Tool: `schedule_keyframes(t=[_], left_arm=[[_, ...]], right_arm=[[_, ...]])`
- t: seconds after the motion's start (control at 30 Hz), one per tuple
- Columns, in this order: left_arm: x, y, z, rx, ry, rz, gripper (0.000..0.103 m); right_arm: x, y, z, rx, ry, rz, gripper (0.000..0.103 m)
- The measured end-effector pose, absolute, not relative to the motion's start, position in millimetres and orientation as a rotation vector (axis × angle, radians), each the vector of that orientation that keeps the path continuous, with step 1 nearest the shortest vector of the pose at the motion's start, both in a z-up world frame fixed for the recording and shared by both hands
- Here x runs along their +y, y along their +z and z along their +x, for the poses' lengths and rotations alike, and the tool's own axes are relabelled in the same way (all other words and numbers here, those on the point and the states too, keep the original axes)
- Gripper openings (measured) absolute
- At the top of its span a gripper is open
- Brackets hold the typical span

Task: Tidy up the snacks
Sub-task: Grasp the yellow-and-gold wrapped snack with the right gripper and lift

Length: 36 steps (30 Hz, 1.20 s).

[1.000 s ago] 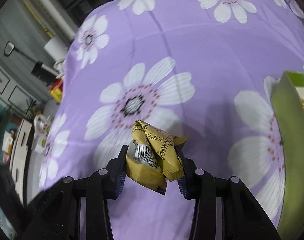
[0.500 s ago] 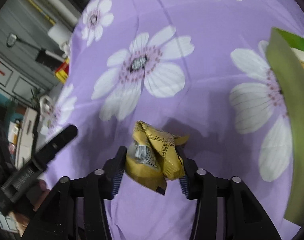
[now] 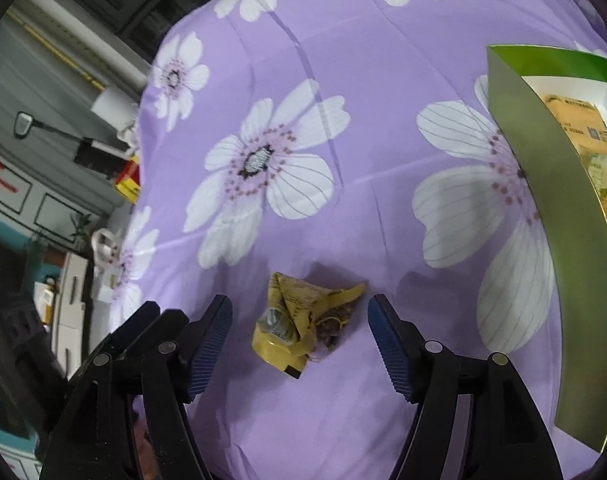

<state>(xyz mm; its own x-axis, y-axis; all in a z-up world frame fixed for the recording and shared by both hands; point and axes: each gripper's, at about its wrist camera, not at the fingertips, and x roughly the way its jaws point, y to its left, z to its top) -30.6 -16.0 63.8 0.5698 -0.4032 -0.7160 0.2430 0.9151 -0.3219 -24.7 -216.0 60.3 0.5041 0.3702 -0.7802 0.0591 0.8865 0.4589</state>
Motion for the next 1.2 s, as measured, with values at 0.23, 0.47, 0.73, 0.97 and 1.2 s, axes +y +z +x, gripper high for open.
schedule_keyframes(t=[0.23, 0.47, 0.73, 0.97, 1.2], left_arm=[[-44.1, 48.1, -31.8, 0.932, -0.474, -0.171, 0.085], [-60.1, 26.9, -25.2, 1.024, -0.55, -0.213, 0.083], [-64.6, 20.4, -25.0, 1.061, -0.617, -0.272, 0.071], [-68.2, 17.6, -25.1, 1.052, -0.615, -0.247, 0.058], [-65.0, 22.2, -25.8, 1.038, -0.632, -0.25, 0.054]], right_arm=[[-218.8, 54.4, -22.4, 1.037, 0.206, 0.51, 0.071], [-215.7, 39.0, -16.1, 1.084, 0.254, 0.571, 0.071], [-207.0, 27.4, -12.8, 1.116, 0.252, 0.539, 0.055], [-198.3, 23.0, -11.1, 1.115, 0.263, 0.49, 0.048], [-191.9, 29.2, -15.6, 1.081, 0.265, 0.444, 0.047]])
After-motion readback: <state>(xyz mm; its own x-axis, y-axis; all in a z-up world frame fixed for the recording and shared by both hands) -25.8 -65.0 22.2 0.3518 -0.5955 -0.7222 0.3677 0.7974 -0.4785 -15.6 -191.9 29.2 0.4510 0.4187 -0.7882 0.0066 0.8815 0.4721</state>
